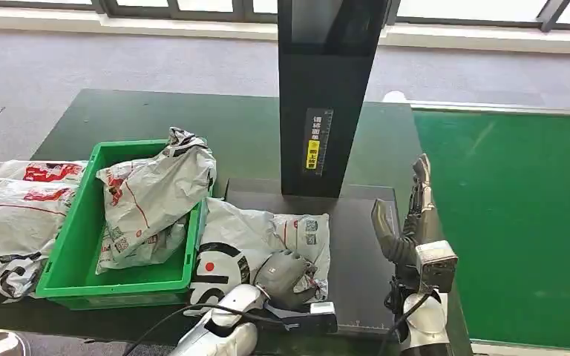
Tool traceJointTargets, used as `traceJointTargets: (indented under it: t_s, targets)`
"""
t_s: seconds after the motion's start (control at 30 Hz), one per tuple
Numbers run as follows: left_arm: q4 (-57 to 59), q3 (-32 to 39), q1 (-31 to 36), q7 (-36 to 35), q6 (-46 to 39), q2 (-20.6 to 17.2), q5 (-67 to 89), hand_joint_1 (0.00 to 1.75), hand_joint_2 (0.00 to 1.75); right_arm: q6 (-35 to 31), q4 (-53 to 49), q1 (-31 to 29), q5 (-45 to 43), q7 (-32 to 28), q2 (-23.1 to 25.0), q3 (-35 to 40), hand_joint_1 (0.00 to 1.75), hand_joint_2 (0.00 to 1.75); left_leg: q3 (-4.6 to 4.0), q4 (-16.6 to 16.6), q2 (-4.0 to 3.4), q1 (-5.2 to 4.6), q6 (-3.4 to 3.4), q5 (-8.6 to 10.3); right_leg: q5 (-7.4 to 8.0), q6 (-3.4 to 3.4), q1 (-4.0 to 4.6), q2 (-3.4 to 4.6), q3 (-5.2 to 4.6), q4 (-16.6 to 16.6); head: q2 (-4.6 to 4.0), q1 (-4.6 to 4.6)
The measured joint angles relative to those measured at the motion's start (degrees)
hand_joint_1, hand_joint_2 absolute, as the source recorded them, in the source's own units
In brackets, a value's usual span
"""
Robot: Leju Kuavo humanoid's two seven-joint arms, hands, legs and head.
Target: Moved the parcel from conveyor to table for the left to box.
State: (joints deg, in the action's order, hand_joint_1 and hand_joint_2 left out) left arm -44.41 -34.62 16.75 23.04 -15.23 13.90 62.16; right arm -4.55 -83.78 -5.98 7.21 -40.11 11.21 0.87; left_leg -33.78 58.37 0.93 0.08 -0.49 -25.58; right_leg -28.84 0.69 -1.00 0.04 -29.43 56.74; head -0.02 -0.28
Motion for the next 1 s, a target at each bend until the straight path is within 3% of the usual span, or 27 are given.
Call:
traceJointTargets:
  t_s: [0.73, 0.77, 0.83, 0.93, 1.0]
  targets:
    - [-0.1, 0.0, -0.1, 1.9, -1.8, 0.0, -2.1, 1.75, 1.75, 0.5, 0.1, 0.0, -0.5, 0.0, 0.0, 0.0, 0.0, 1.75, -0.07, 0.0, 0.01, -0.01, 0.0, 0.0, 0.0, 0.0, 0.02, -0.01, 0.07, 0.1, 0.02, 0.0]
    - [-2.5, 0.7, -2.3, 6.8, -6.3, -1.2, -7.7, 1.75, 1.75, 1.2, 0.1, 0.0, -1.7, 0.0, 0.0, 0.1, 0.0, 1.75, -0.04, 0.0, -0.05, 0.0, -0.03, -0.02, 0.0, -0.01, 0.03, 0.07, 0.02, 0.1, 0.02, 0.02]
    - [-21.6, 4.8, -12.3, 13.7, -12.2, -5.8, -25.3, 1.75, 1.75, 1.3, 0.1, 1.0, -3.0, 0.0, 0.0, 0.4, 0.0, 1.75, 0.06, 0.0, -0.8, 0.04, -0.26, -0.21, -0.01, -0.06, 0.07, 0.82, -0.29, 0.1, 0.02, 0.0]
    - [-37.9, 12.6, -17.5, 14.7, -7.4, -7.2, -45.3, 1.75, 1.75, 0.4, 0.1, 2.2, -3.8, 0.0, -0.4, 0.5, 0.0, 1.75, -0.06, -0.1, -0.43, 0.09, -0.24, -0.18, -0.15, -0.22, 0.08, 0.4, -0.29, 0.1, 0.02, -0.02]
    - [-45.0, 15.0, -20.5, 16.1, -5.5, -7.6, -44.5, 1.75, 1.75, 0.3, 0.0, 2.2, -4.0, 0.0, -0.4, 0.6, 0.0, 1.75, -0.07, -0.1, -0.42, 0.1, -0.24, -0.18, -0.16, -0.24, 0.1, 0.39, -0.29, 0.1, 0.0, -0.02]
